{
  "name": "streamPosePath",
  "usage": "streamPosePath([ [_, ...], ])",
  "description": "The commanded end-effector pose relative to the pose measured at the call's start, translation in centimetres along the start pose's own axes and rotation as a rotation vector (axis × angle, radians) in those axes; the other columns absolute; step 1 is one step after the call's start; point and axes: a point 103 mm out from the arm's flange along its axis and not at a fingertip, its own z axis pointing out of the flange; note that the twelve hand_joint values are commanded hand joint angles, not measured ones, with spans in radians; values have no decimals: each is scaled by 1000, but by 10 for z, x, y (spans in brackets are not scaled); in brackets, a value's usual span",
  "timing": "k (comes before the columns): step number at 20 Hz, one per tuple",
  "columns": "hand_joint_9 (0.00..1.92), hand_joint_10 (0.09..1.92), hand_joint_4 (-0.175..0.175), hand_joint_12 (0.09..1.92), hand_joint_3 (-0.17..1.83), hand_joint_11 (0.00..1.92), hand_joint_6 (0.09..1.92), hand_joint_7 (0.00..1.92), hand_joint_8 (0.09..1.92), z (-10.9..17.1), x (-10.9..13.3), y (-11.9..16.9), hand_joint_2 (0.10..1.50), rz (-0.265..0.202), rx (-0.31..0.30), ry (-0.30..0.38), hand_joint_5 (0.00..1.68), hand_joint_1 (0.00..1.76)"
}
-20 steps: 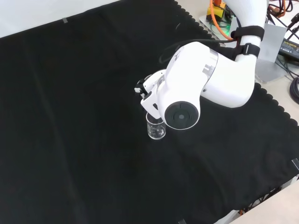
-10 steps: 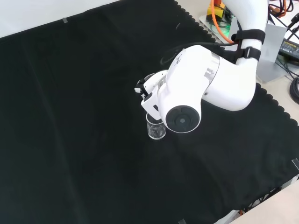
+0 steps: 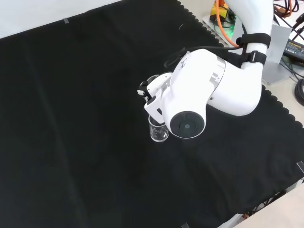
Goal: Pour the water from the handheld beaker into the one on the table.
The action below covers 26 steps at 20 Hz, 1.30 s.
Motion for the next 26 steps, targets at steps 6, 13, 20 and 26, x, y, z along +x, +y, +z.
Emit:
streamPosePath([
  [6, 1243, 1107, 12, 940, 1004, 1110, 1253, 1388, 1082, 0, 2, -1, 612, -6, 0, -4, 1042, 1107],
  [13, 1243, 1108, 12, 939, 1005, 1111, 1255, 1387, 1083, -1, 1, -2, 612, -9, -9, 5, 1042, 1107],
  [20, 1242, 1108, 12, 938, 1006, 1112, 1256, 1386, 1084, 1, -5, -6, 611, -33, -63, 75, 1041, 1107],
  [26, 1242, 1109, 12, 938, 1006, 1112, 1256, 1386, 1086, 5, -12, -8, 611, -48, -110, 132, 1041, 1107],
])
